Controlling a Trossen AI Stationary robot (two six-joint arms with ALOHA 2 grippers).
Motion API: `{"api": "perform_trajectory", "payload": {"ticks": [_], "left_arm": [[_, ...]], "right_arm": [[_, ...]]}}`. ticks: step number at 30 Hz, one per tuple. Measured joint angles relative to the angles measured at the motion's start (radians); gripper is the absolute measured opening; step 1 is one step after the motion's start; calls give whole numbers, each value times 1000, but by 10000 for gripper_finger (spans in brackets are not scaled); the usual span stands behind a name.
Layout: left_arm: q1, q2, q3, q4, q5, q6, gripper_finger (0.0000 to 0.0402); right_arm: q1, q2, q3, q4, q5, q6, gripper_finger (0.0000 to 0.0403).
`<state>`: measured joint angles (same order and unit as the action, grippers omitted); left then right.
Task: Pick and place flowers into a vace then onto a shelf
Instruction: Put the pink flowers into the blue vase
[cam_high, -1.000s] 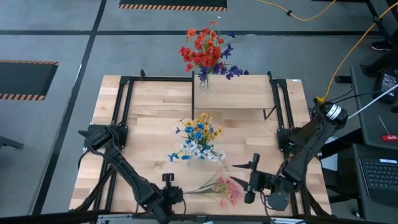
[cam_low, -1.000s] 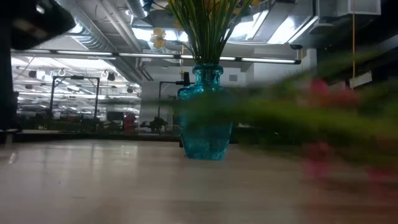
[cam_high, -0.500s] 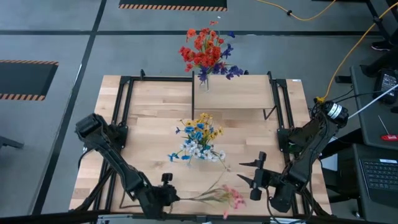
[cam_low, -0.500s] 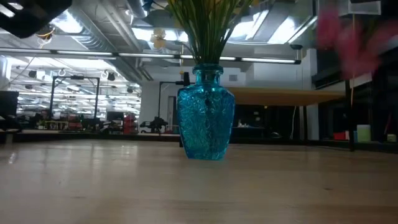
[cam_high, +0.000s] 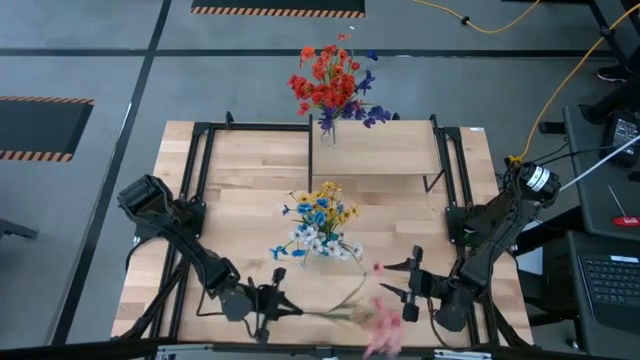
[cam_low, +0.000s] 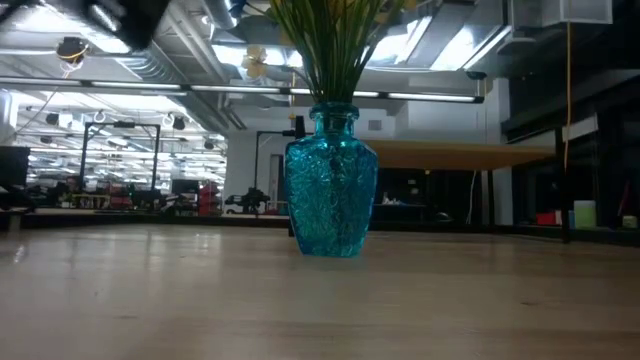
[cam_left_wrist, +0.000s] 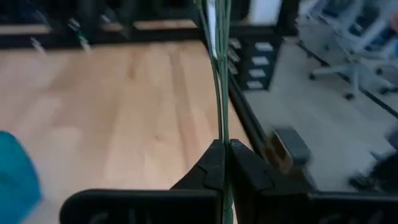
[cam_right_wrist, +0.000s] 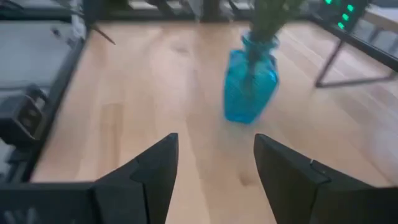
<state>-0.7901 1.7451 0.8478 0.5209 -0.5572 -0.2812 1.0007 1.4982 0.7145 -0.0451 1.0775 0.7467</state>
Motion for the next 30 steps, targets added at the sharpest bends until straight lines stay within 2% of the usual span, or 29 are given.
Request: {"api": "perform_trajectory", "payload": {"ticks": [5, 8, 16, 20, 30], "left_arm": [[46, 2, 0, 104, -20, 41, 3], [72, 4, 0, 116, -18, 44, 3], [116, 5, 2, 194, 14, 132, 3], [126, 5, 2, 211, 27, 158, 3], [126, 5, 2, 216, 24, 257, 3]], "right_arm": [[-5, 0, -91, 423, -26, -292, 212], [-24, 10, -102, 554, -71, -417, 212], [-122, 159, -17, 704, -187, -611, 212], [-154, 210, 39, 817, -191, -738, 212], [-217, 308, 168, 844, -258, -776, 212]]}}
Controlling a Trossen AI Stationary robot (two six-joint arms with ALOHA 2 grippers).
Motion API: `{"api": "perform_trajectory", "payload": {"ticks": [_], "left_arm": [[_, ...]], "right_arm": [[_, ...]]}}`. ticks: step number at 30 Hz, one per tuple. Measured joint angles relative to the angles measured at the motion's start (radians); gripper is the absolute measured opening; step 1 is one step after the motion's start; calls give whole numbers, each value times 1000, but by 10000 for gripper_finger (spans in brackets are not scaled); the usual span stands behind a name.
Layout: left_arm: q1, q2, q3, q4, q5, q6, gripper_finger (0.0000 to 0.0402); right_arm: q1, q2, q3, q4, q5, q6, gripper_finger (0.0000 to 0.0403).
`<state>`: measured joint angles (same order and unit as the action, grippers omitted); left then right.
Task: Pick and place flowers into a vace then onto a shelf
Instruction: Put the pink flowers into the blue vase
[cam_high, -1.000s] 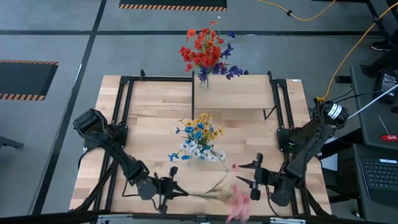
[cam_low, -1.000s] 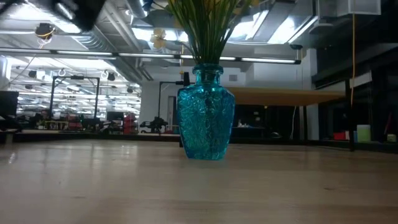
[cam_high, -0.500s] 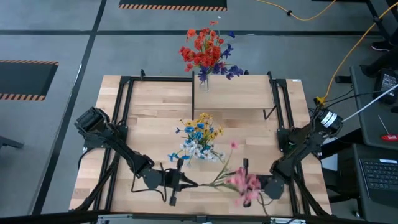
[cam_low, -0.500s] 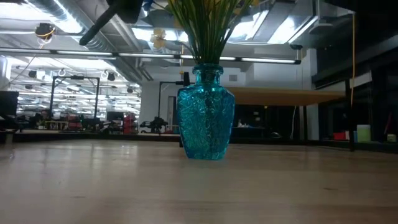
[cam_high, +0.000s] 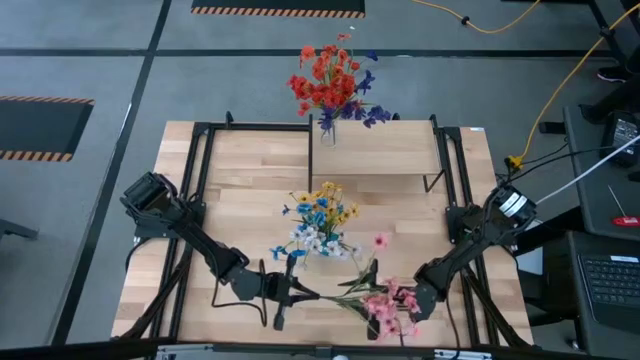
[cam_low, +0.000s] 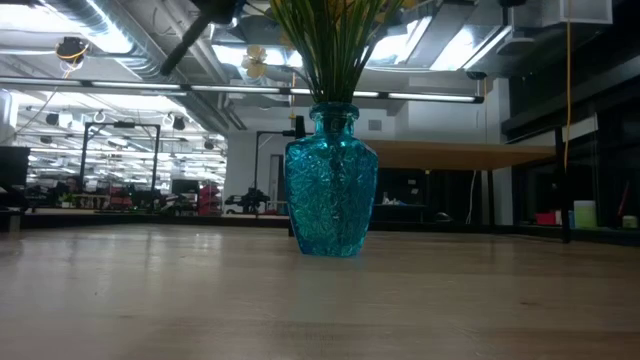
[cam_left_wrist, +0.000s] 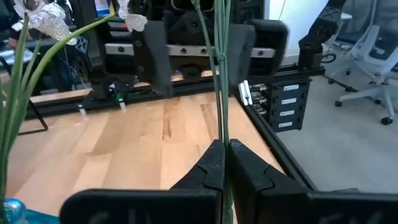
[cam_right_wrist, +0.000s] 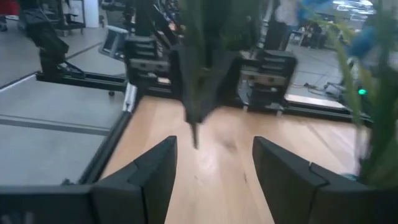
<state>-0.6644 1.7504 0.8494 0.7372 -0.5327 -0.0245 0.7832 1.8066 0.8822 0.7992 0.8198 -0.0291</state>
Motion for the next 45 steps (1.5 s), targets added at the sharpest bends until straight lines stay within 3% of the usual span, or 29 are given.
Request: {"api": "perform_trajectory", "payload": {"ticks": [14, 31, 38, 45], "left_arm": [[33, 0, 0, -4, -37, 103, 4], [25, 0, 0, -7, -20, 169, 4], [-14, -15, 0, 8, -102, 246, 4], [-21, -19, 0, 14, -78, 225, 4]], "right_arm": [[-22, 111, 178, 29, -39, -96, 212], [-66, 112, 181, 22, -61, -80, 212], [-67, 112, 181, -40, -55, -44, 212], [-67, 112, 181, -35, -54, -55, 212]]}}
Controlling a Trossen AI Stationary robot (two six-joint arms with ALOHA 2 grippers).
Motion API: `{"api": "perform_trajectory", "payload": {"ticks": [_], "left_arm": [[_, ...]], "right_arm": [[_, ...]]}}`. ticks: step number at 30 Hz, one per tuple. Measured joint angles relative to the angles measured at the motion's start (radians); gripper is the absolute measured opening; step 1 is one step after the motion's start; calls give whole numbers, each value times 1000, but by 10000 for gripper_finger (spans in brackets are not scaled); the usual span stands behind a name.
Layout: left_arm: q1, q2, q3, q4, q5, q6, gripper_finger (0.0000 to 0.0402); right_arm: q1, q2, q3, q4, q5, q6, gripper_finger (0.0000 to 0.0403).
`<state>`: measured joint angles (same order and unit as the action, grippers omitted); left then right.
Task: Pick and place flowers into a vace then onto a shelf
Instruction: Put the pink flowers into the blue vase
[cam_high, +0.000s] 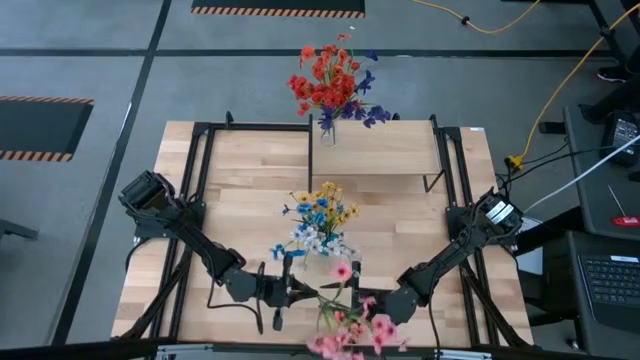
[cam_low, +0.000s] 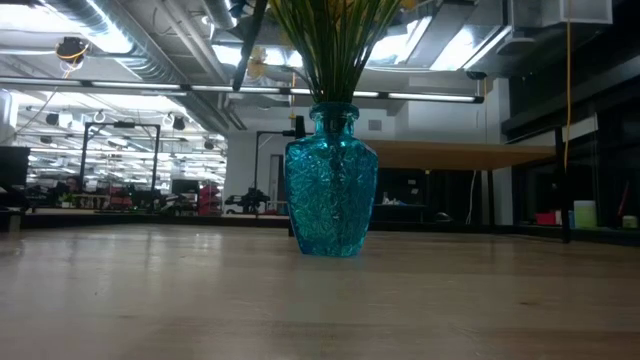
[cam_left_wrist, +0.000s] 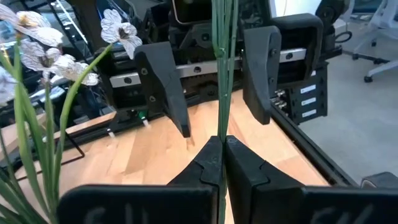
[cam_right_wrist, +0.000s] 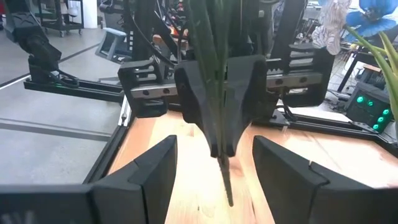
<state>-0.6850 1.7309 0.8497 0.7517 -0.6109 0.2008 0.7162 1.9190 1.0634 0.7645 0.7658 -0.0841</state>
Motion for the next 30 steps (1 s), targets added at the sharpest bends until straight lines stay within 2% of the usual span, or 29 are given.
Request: {"api": "perform_trajectory", "payload": {"ticks": [6, 12, 17, 24, 30], "left_arm": [[1, 0, 0, 0, -7, 6, 4], [25, 0, 0, -2, -4, -12, 4], [52, 0, 0, -8, 60, -25, 4], [65, 0, 0, -24, 87, -48, 4], [65, 0, 0, -27, 95, -49, 4]], "right_arm": [[0, 0, 0, 35, 1, -6, 208], [0, 0, 0, 64, 2, -25, 172], [0, 0, 0, 64, 3, -21, 148], [0, 0, 0, 70, 4, -26, 128], [0, 0, 0, 70, 4, -26, 78]]}}
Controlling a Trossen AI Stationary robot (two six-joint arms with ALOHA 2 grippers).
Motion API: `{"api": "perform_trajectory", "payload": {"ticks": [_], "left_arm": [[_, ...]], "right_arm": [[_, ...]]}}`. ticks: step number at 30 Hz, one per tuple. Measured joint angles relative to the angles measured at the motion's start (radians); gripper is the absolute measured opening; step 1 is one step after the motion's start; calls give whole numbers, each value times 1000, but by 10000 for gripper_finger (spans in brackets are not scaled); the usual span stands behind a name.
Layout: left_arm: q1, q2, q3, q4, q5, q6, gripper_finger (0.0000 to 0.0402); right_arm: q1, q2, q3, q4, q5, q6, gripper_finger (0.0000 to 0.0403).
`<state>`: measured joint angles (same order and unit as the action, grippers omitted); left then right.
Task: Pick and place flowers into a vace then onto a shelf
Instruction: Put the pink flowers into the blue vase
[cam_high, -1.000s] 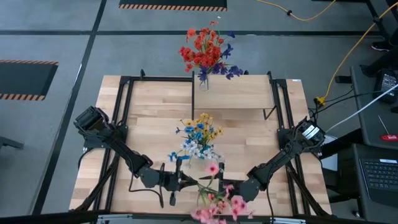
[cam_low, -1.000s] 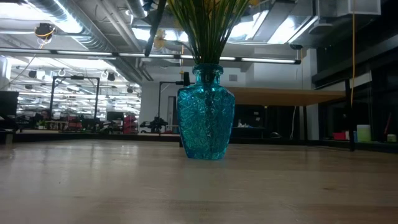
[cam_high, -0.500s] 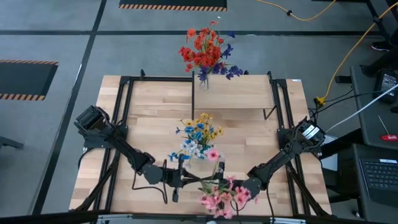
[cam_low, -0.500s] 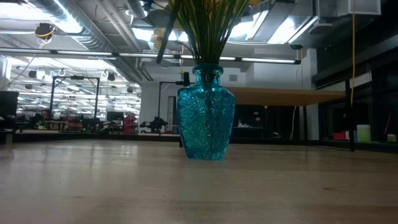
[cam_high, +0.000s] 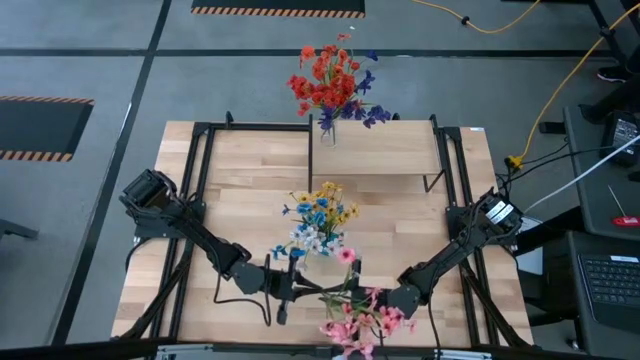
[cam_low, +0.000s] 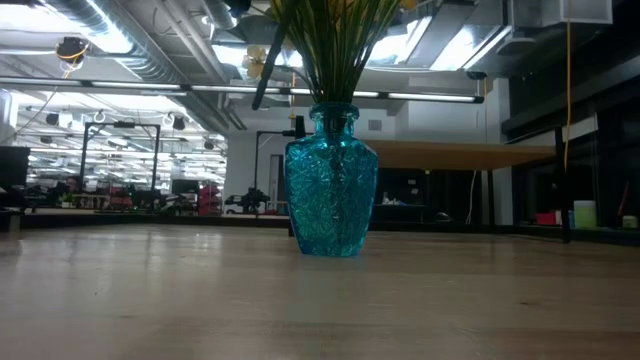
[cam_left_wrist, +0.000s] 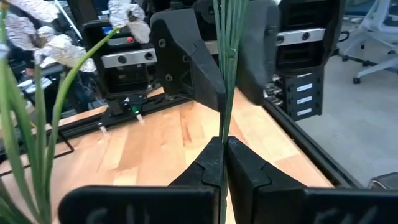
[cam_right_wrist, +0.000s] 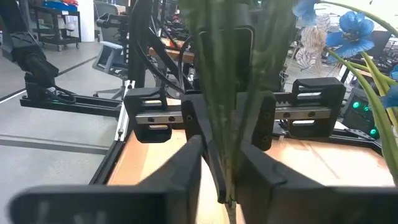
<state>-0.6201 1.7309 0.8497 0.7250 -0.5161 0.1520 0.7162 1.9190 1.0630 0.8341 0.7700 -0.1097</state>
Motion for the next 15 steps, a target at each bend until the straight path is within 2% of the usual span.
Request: {"api": "perform_trajectory", "payload": {"ticks": [3, 5, 10, 15], "left_arm": [[0, 0, 0, 0, 35, -1, 4], [0, 0, 0, 0, 60, -3, 4], [-4, 0, 0, 0, 71, -11, 18], [-28, 0, 0, 3, 98, -11, 58]], "right_arm": [[0, 0, 0, 0, -1, 0, 28], [0, 0, 0, 0, -5, -1, 9], [0, 0, 0, 0, -6, 0, 5], [2, 0, 0, 0, -15, -1, 3]]}}
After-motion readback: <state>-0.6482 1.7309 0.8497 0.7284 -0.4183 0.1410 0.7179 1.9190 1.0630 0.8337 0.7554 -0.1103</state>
